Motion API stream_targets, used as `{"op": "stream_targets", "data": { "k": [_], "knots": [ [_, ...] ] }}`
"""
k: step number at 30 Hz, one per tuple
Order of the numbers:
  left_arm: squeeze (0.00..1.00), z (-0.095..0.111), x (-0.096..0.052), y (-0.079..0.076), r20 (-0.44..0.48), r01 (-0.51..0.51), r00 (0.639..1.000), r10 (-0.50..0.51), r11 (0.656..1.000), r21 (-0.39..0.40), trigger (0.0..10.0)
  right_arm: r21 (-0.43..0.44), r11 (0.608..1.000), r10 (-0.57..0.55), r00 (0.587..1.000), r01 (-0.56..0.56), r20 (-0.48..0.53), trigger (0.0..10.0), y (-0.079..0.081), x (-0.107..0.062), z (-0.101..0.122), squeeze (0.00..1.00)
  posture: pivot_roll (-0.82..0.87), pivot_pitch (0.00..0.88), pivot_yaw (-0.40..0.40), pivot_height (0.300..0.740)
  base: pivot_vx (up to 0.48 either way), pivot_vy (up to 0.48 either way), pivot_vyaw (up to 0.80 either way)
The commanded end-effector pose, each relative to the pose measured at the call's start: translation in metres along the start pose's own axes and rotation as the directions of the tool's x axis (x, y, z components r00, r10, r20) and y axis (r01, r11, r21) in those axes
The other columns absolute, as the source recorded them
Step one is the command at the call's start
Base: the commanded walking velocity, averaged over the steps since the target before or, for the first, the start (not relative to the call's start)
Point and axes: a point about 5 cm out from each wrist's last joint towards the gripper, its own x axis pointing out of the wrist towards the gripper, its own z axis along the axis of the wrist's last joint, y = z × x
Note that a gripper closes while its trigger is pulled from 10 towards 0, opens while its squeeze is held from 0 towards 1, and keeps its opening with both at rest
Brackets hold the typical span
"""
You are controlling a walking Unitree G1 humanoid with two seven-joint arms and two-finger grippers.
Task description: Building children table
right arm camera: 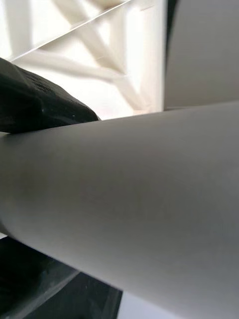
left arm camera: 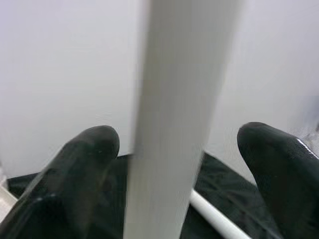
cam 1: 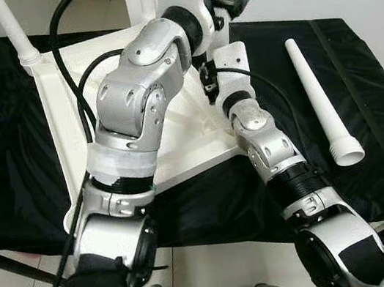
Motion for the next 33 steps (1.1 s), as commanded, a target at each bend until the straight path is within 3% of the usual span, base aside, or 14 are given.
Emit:
{"op": "stream_targets", "data": {
  "k": [1,5,6,11,13,17,20,21,24,27,31,33],
  "knots": [
    [0.0,0.003,-0.003,-0.004,0.021,0.069,0.997,-0.069,0.997,-0.017,10.0,0.035,0.999,-0.014,1.0,0.013,0.018,10.0,-0.003,0.0,0.005,0.0,0.06,0.049,-0.004,0.74,0.0,0.0,0.0],
    [0.0,0.003,-0.008,-0.004,0.04,0.075,0.997,-0.072,0.995,-0.062,10.0,0.107,0.994,-0.027,1.0,0.027,-0.001,10.0,-0.007,0.0,0.004,0.0,0.06,0.05,-0.008,0.74,0.0,0.0,0.0],
    [0.0,0.0,-0.012,-0.002,0.045,0.057,0.998,-0.052,0.993,-0.106,10.0,0.121,0.992,-0.035,0.999,0.036,-0.009,10.0,-0.01,0.0,0.002,0.0,0.07,0.049,-0.009,0.74,0.0,0.0,0.0],
    [0.0,-0.01,-0.026,0.012,0.017,-0.026,0.999,0.029,0.987,-0.156,10.0,0.108,0.993,-0.048,0.999,0.049,-0.009,10.0,-0.015,-0.003,-0.002,0.0,0.08,0.049,-0.006,0.74,0.0,0.0,0.0],
    [0.0,-0.028,-0.038,0.027,-0.048,-0.12,0.992,0.113,0.981,-0.155,10.0,0.102,0.993,-0.061,0.998,0.062,-0.012,10.0,-0.024,-0.007,-0.007,0.0,0.07,0.041,0.005,0.74,0.0,0.0,0.0],
    [0.0,-0.036,-0.043,0.033,-0.076,-0.156,0.986,0.146,0.975,-0.155,10.0,0.101,0.993,-0.064,0.998,0.065,-0.013,10.0,-0.028,-0.009,-0.009,0.0,0.07,0.041,0.005,0.74,0.0,0.0,0.0],
    [0.0,-0.079,-0.068,0.044,-0.229,-0.214,0.955,0.186,0.971,-0.108,10.0,0.102,0.994,-0.044,0.999,0.044,0.003,10.0,-0.042,-0.021,-0.015,0.0,0.06,0.028,0.023,0.74,0.0,0.0,0.0],
    [0.0,-0.092,-0.076,0.043,-0.274,-0.212,0.944,0.184,0.974,-0.079,10.0,0.103,0.994,-0.033,0.999,0.031,0.012,10.0,-0.044,-0.025,-0.016,0.0,0.07,0.029,0.024,0.74,0.0,0.0,0.0],
    [0.0,-0.103,-0.082,0.042,-0.311,-0.207,0.933,0.182,0.977,-0.048,10.0,0.095,0.995,-0.015,1.0,0.013,0.022,10.0,-0.044,-0.028,-0.017,0.0,0.07,0.029,0.024,0.74,0.0,0.0,0.0],
    [0.0,-0.138,-0.1,0.03,-0.433,-0.131,0.893,0.127,0.991,0.021,10.0,0.074,0.997,0.032,0.999,-0.034,0.031,10.0,-0.041,-0.031,-0.019,0.0,0.06,0.042,0.034,0.74,0.0,0.0,0.0],
    [0.0,-0.145,-0.103,0.023,-0.457,-0.091,0.884,0.095,0.995,0.03,10.0,0.069,0.997,0.04,0.999,-0.042,0.034,10.0,-0.04,-0.032,-0.018,0.0,0.06,0.042,0.034,0.74,0.0,0.0,0.0],
    [0.0,-0.153,-0.106,0.013,-0.48,-0.019,0.876,0.041,0.998,0.051,10.0,0.065,0.997,0.048,0.998,-0.05,0.033,10.0,-0.04,-0.033,-0.019,0.0,0.06,0.042,0.034,0.74,0.0,0.0,0.0]
  ]
}}
